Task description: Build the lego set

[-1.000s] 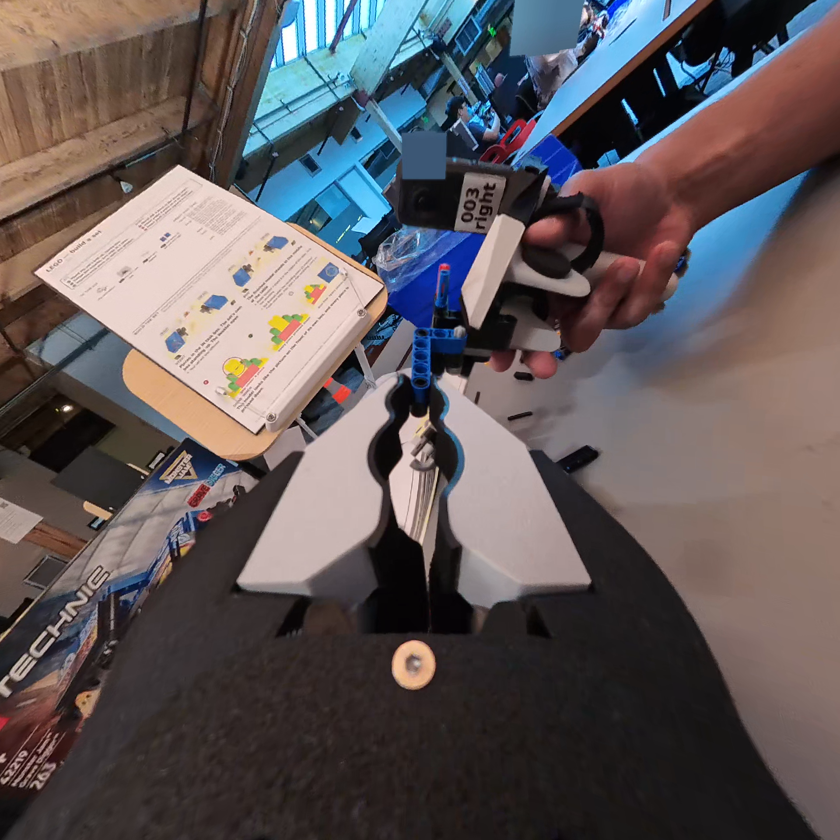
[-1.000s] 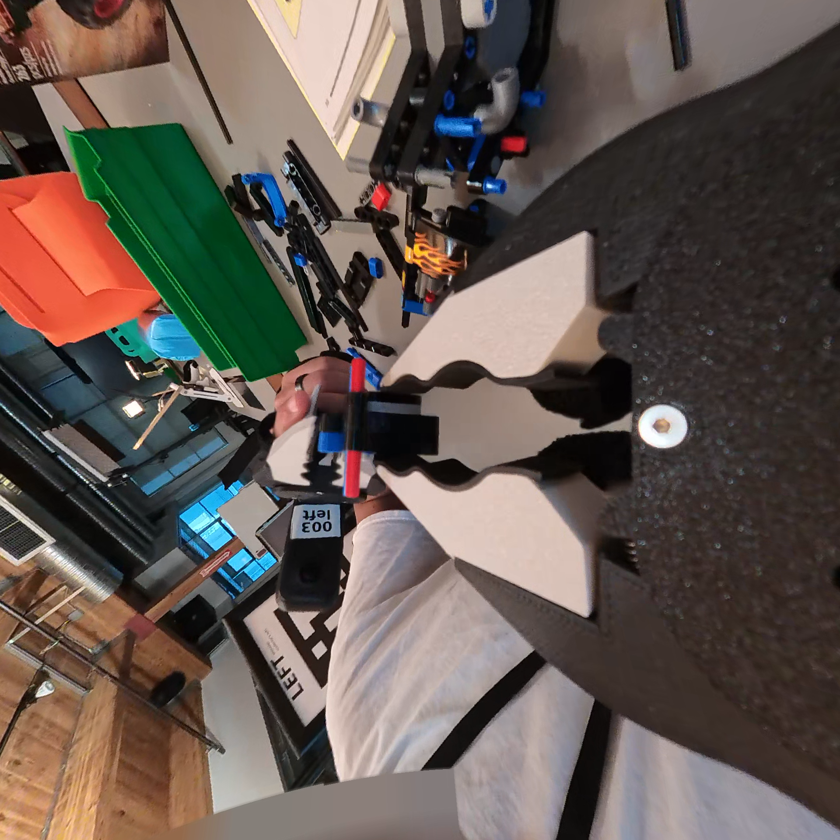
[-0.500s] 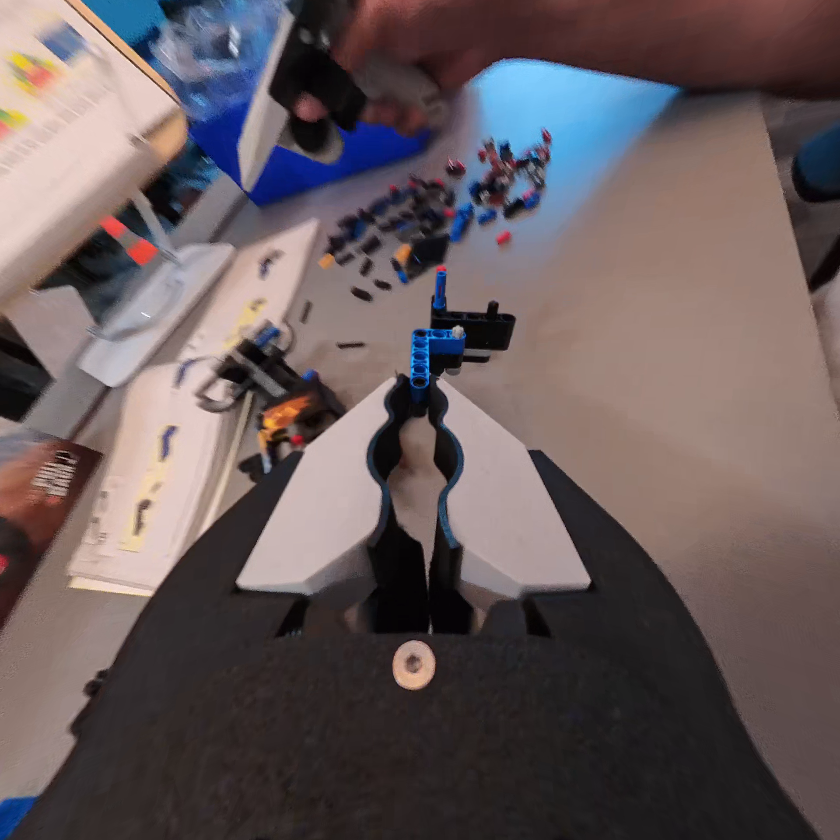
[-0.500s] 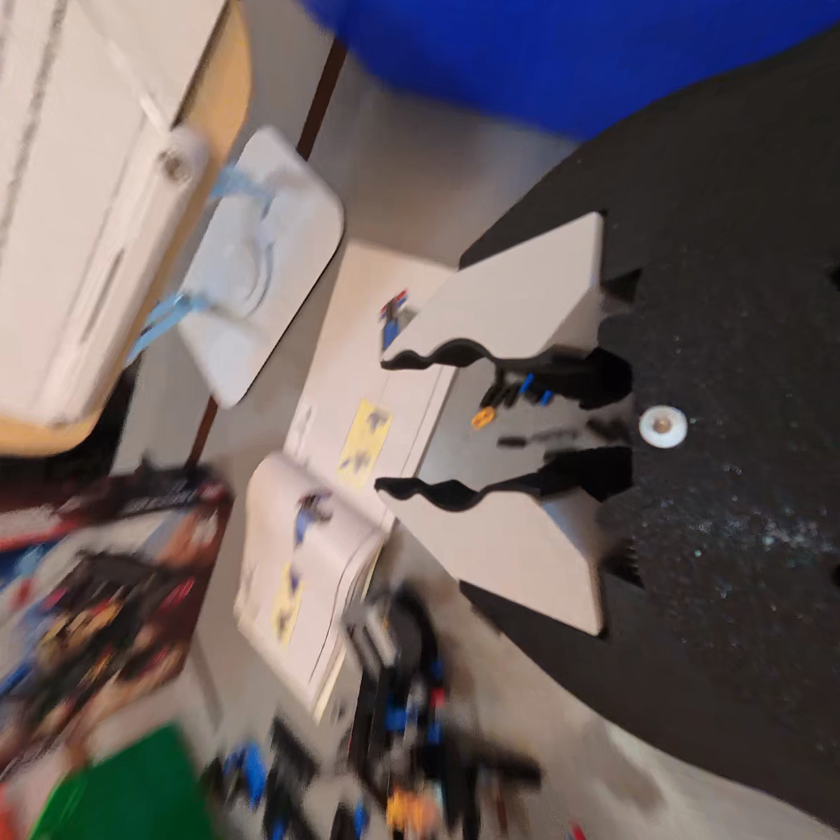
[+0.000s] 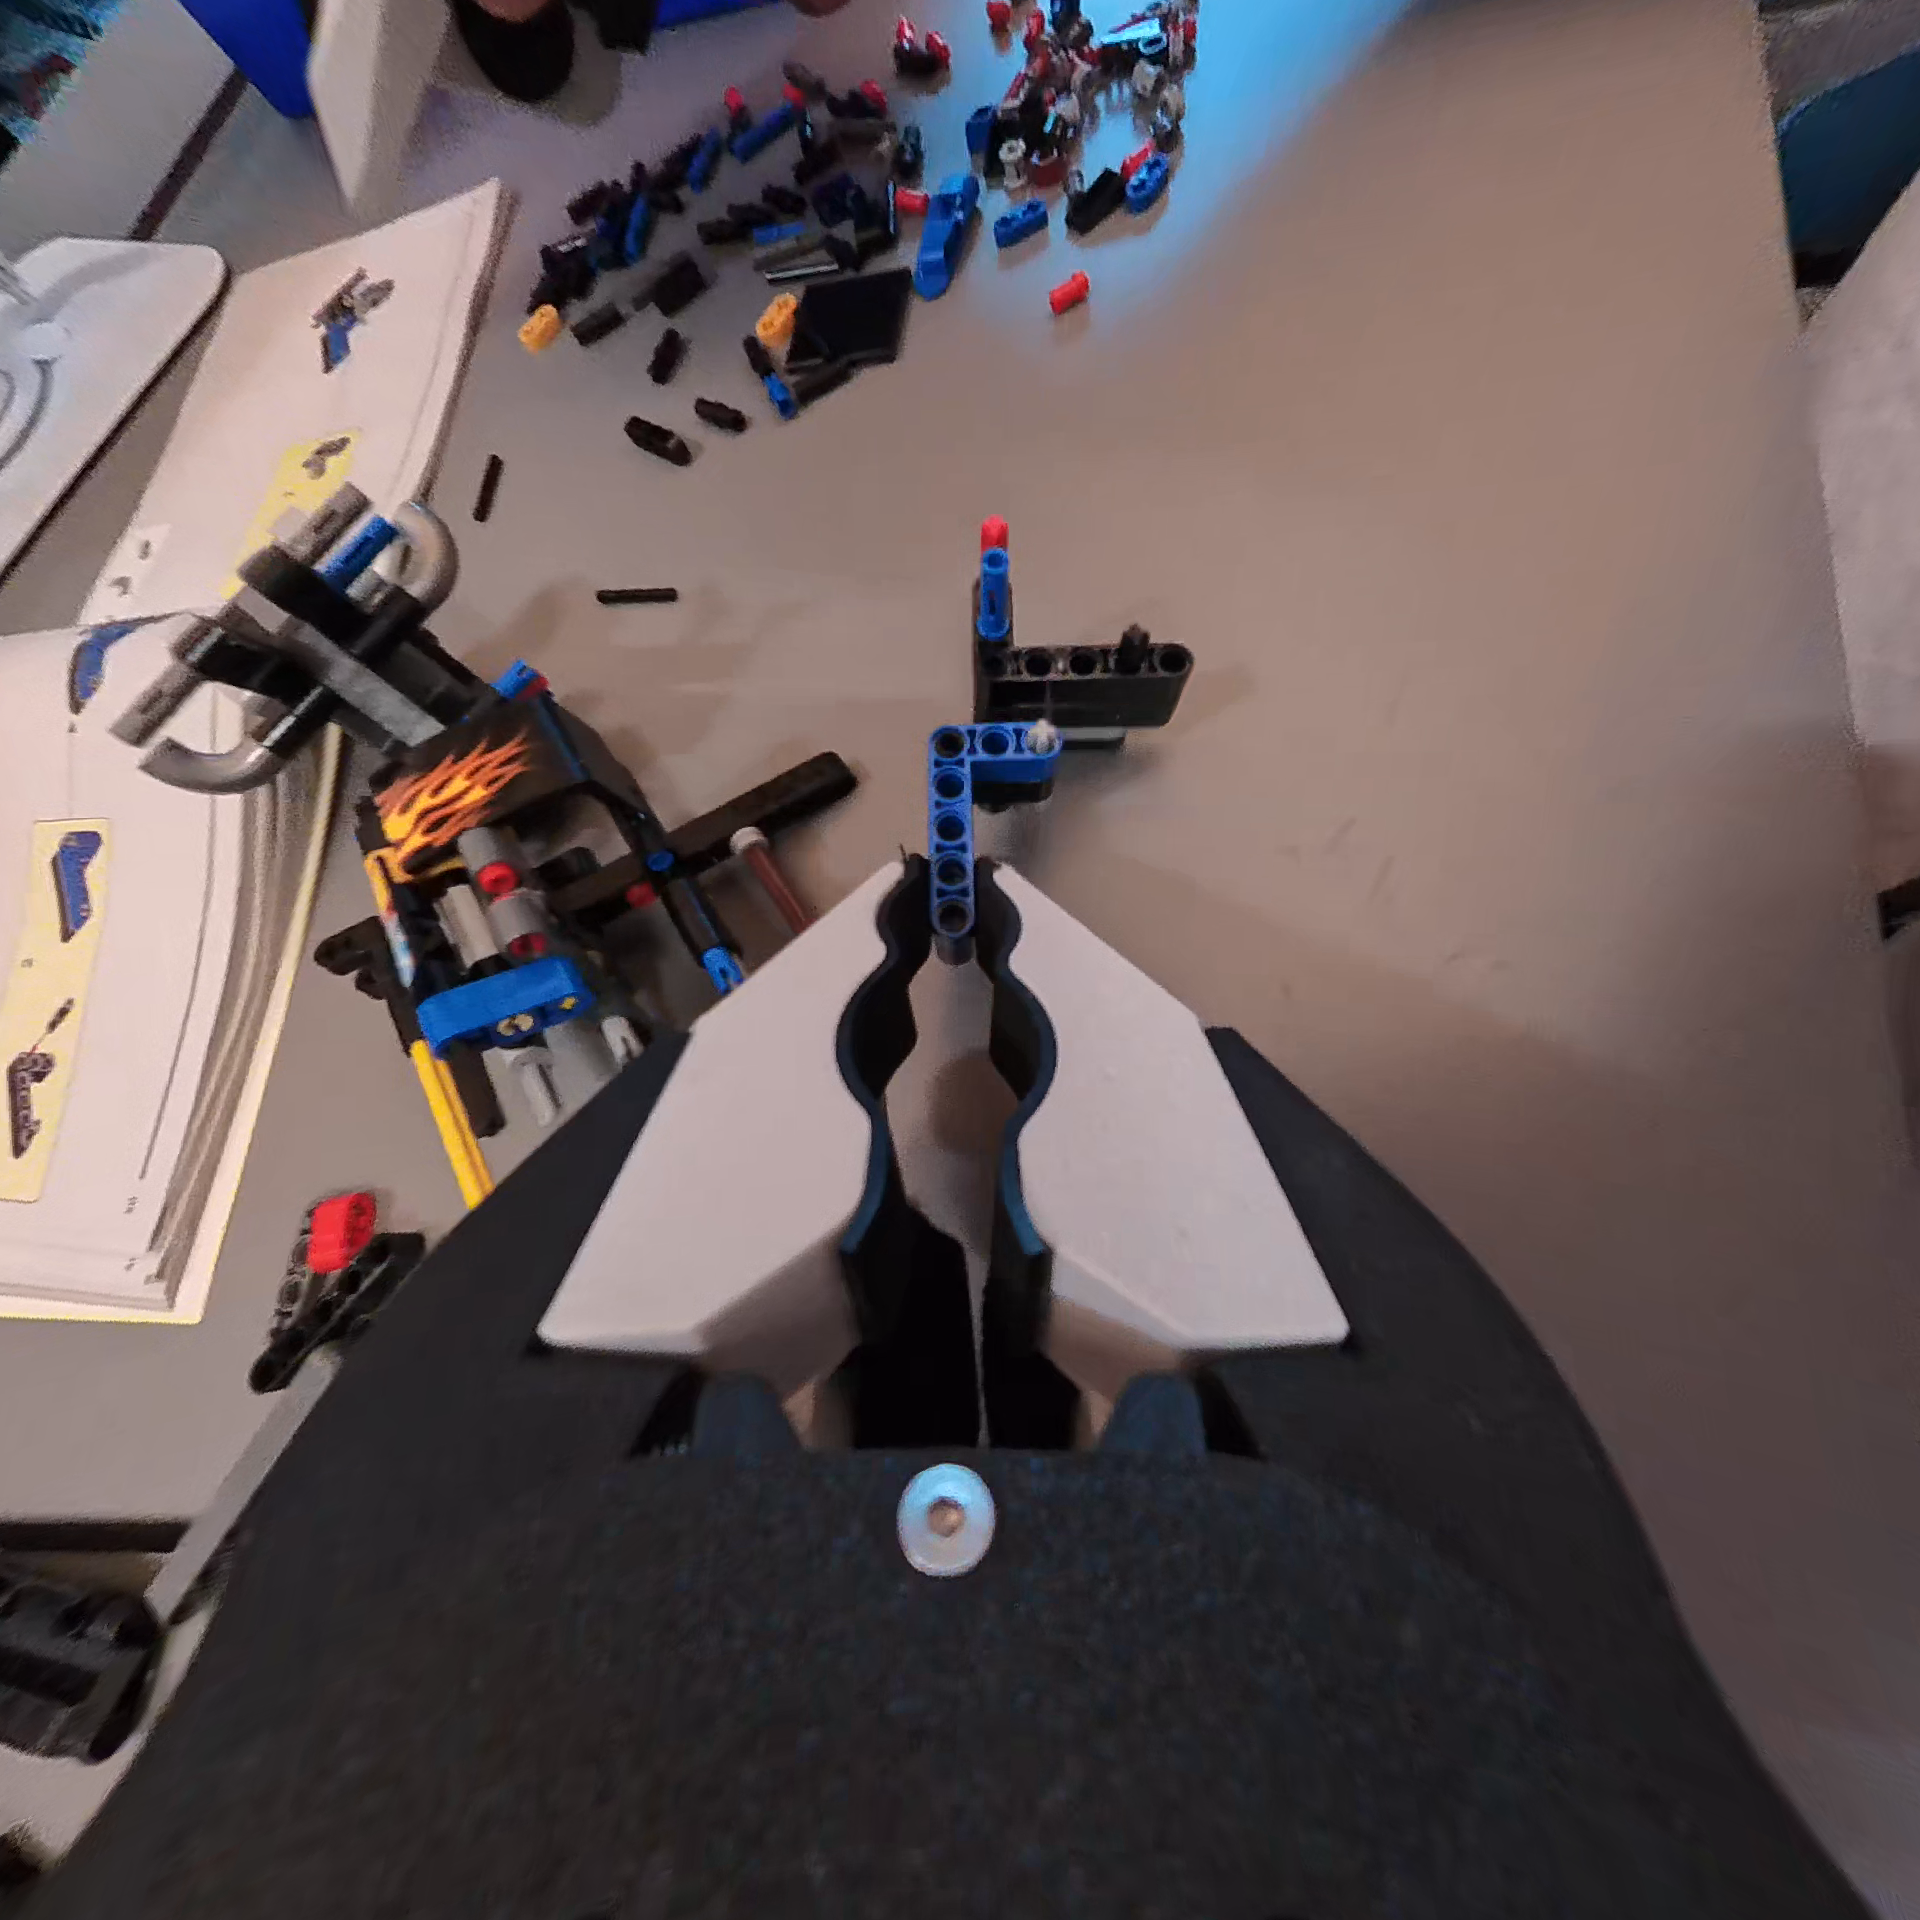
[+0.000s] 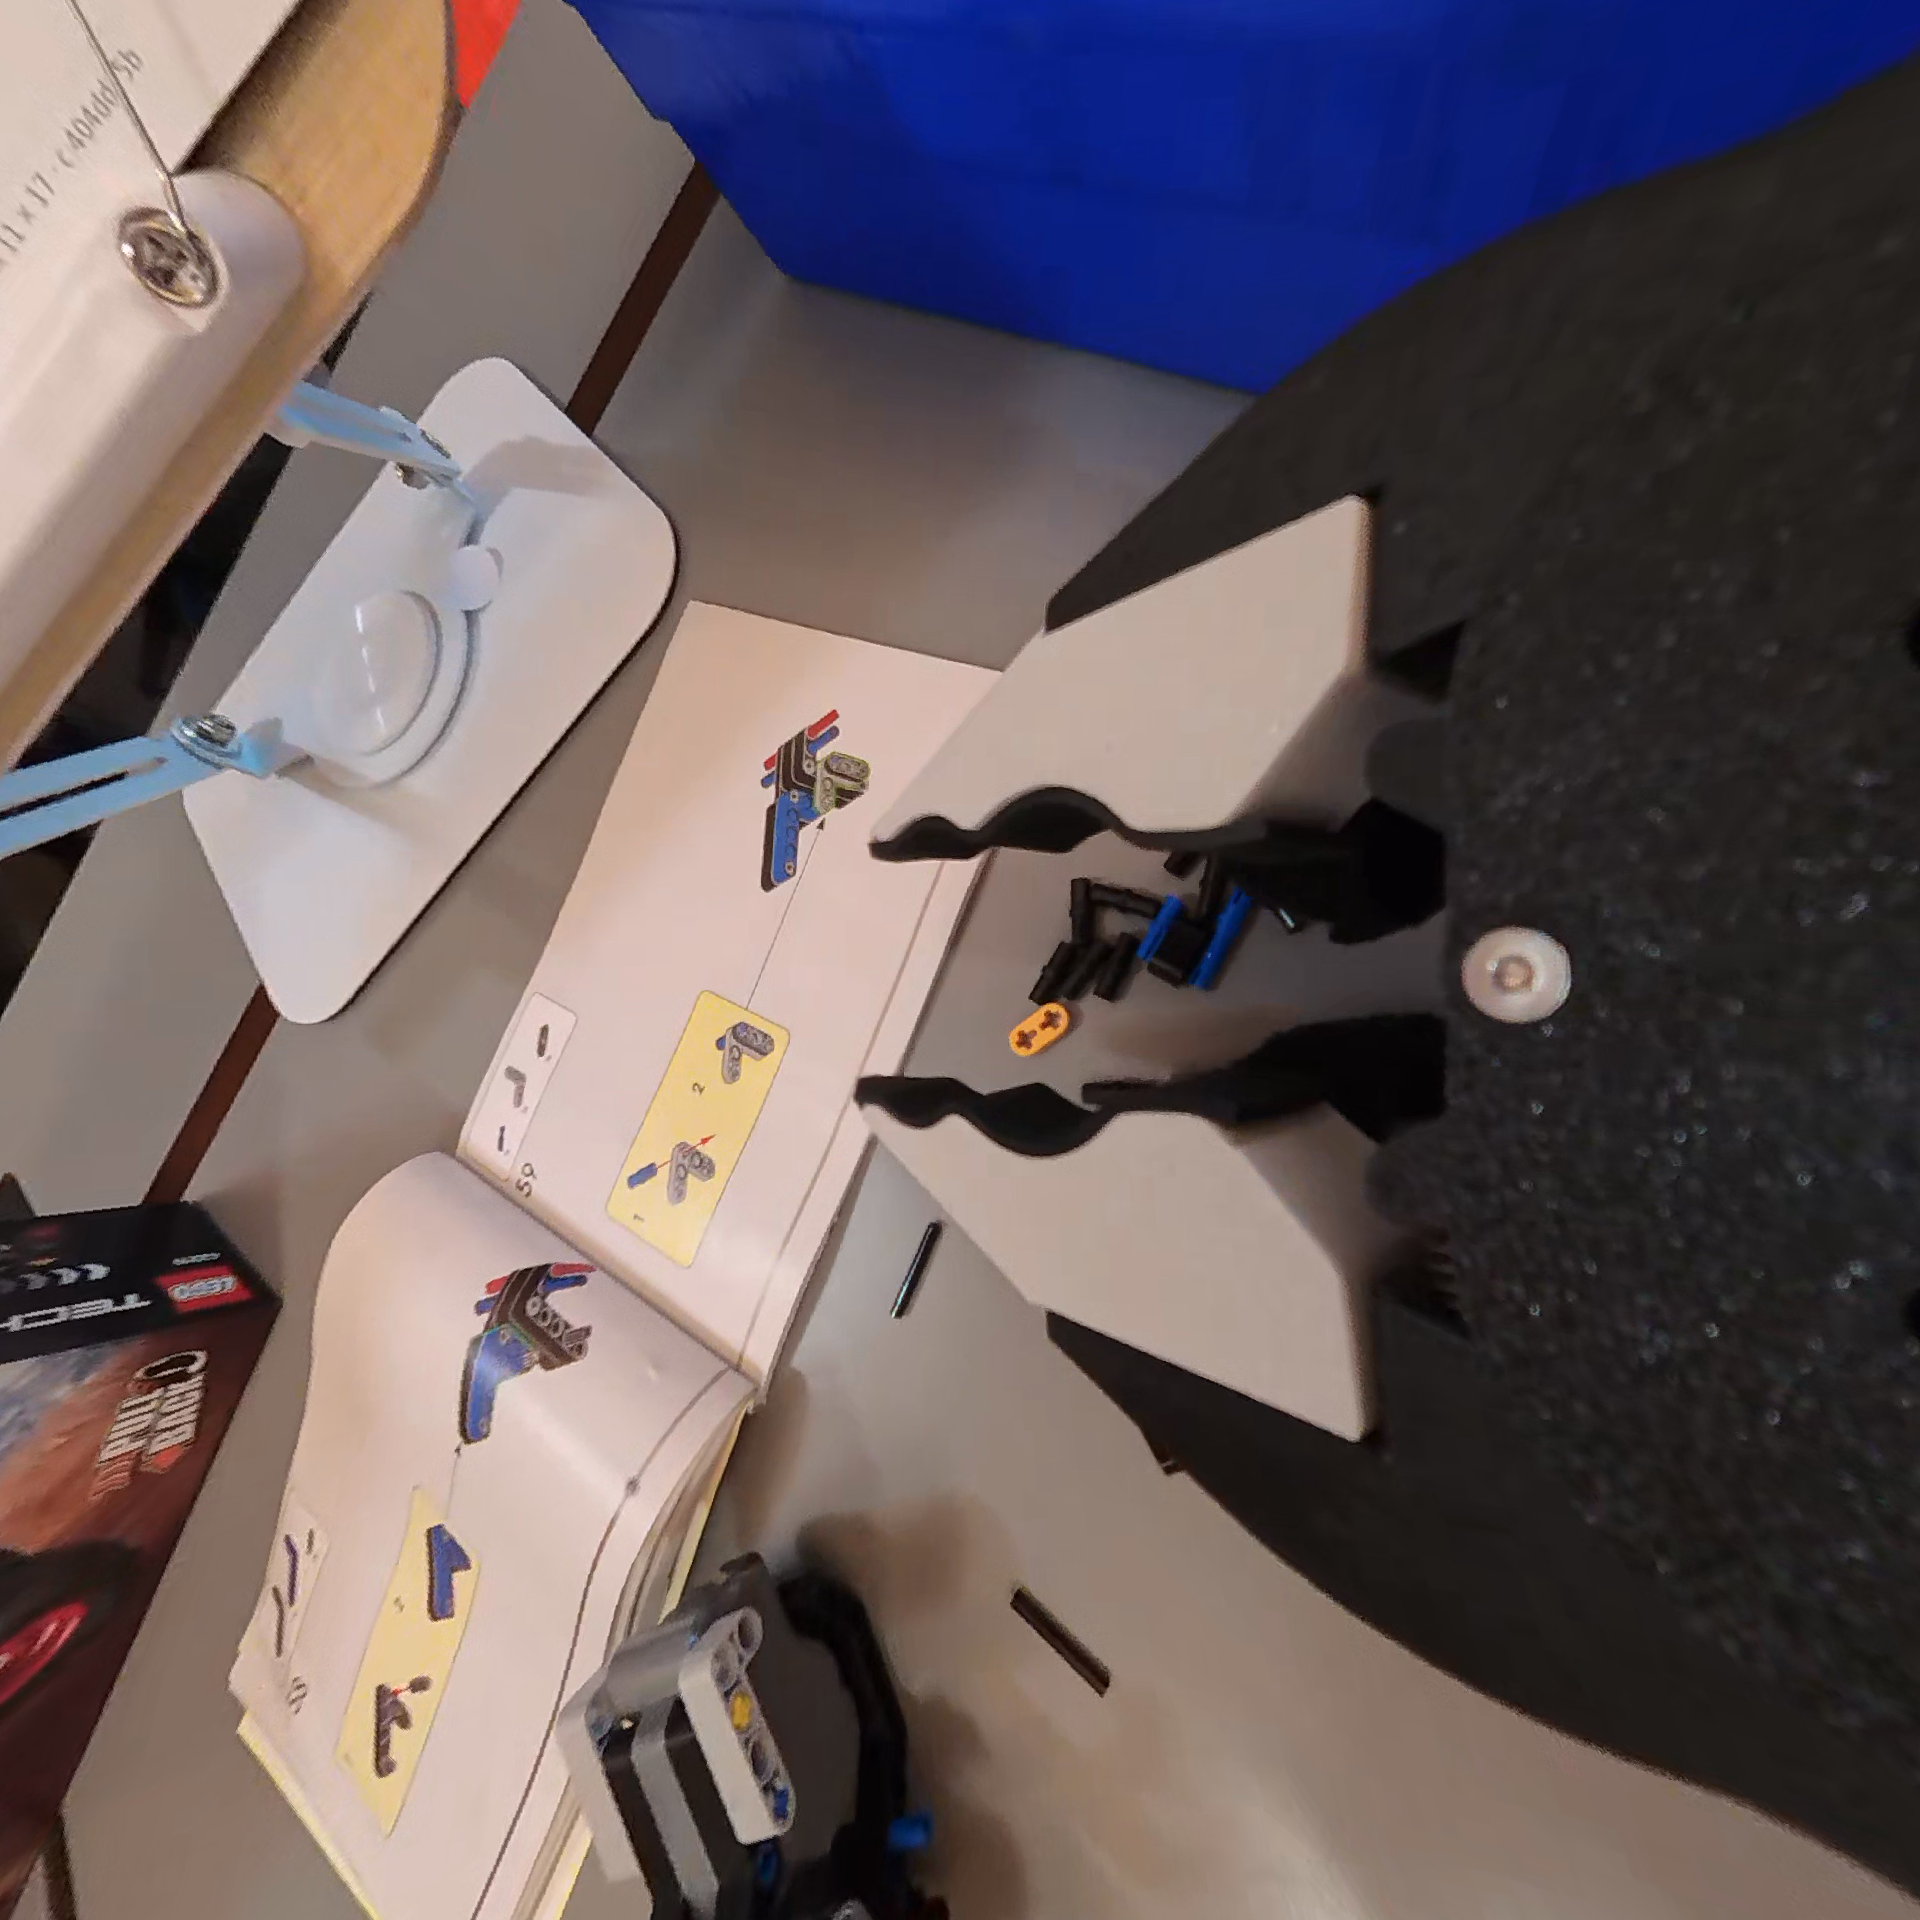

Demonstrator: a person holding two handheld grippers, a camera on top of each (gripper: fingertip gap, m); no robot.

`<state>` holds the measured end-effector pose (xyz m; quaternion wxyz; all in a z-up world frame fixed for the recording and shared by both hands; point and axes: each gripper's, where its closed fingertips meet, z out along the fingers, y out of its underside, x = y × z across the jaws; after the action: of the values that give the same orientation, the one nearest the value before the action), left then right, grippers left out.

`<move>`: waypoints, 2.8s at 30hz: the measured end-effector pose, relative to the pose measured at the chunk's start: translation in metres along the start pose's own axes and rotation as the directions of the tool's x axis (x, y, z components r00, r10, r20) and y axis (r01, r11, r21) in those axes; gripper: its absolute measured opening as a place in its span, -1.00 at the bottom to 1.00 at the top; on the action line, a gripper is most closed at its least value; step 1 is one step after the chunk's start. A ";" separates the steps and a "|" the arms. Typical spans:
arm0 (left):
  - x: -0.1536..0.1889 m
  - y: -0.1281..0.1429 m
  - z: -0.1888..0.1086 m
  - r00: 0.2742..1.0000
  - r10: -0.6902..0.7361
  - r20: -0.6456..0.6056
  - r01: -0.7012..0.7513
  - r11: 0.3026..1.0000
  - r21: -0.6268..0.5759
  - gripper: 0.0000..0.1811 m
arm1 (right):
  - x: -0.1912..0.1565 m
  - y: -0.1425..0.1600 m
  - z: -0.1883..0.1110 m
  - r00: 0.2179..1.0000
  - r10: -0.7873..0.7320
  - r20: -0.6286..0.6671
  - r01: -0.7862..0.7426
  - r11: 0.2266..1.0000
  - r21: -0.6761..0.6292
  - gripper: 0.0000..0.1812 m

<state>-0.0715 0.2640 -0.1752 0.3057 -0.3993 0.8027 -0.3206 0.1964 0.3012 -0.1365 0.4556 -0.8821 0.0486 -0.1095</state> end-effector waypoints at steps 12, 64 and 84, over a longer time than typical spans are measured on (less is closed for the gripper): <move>0.012 0.006 0.002 0.997 -0.022 -0.073 0.018 0.998 -0.055 -0.82 | -0.027 0.002 0.006 0.995 -0.024 0.095 0.024 1.000 -0.005 -0.54; -0.146 0.022 -0.101 0.899 -0.295 0.324 0.219 0.943 0.252 -0.75 | -0.107 0.073 -0.044 0.940 -0.183 0.288 0.226 0.966 -0.124 -0.91; -0.143 0.015 -0.104 0.900 -0.283 0.330 0.197 0.942 0.271 -0.77 | -0.116 0.064 -0.052 0.935 -0.219 0.278 0.243 0.968 -0.056 -0.92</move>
<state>-0.0859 0.4189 -0.0901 0.4515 -0.5099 0.6334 -0.3674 0.0722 0.2447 -0.1768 0.4019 -0.9079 -0.1130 -0.0391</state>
